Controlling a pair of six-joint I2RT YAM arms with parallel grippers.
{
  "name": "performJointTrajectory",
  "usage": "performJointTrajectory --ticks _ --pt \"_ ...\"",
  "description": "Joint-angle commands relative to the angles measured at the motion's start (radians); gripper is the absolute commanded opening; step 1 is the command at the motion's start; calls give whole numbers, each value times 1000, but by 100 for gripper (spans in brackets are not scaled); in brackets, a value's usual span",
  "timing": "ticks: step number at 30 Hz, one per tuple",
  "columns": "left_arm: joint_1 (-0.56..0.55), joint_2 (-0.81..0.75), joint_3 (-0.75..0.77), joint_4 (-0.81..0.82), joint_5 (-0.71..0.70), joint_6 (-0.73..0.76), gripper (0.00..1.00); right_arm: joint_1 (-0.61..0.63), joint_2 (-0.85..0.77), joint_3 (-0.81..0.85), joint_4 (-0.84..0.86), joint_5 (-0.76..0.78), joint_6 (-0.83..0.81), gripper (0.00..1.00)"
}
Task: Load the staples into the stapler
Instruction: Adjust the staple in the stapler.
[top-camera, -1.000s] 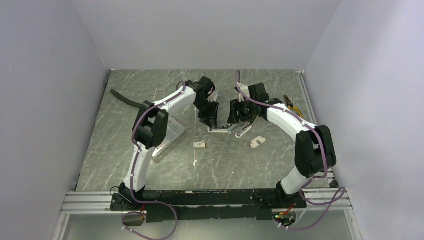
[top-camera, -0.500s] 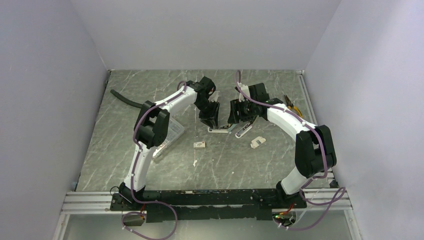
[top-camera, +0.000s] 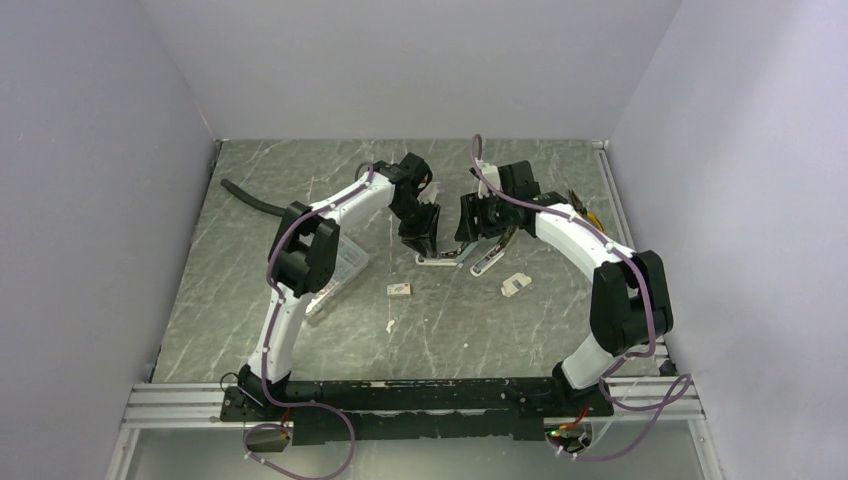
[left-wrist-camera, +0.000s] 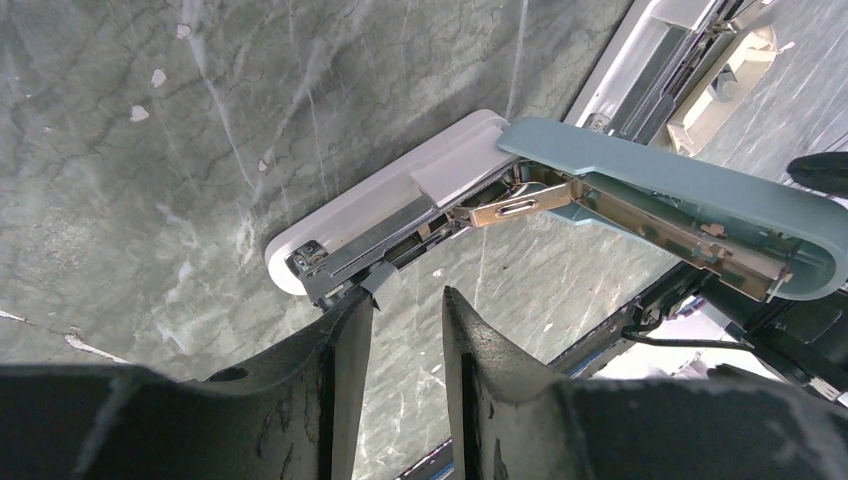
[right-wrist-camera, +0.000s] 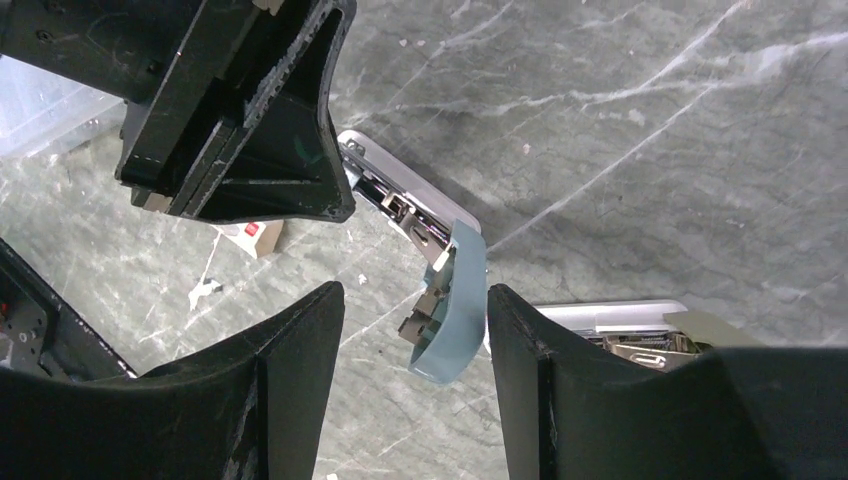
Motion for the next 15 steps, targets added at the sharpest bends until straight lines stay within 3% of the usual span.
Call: performJointTrajectory --ticks 1,6,15 --pt "-7 25 23 2 6 33 38 -9 -10 61 -7 -15 -49 58" --pt "-7 14 10 7 20 39 39 -15 -10 73 0 -36 -80 58" --pt "-7 -6 -9 17 22 49 53 -29 -16 67 1 -77 -106 58"
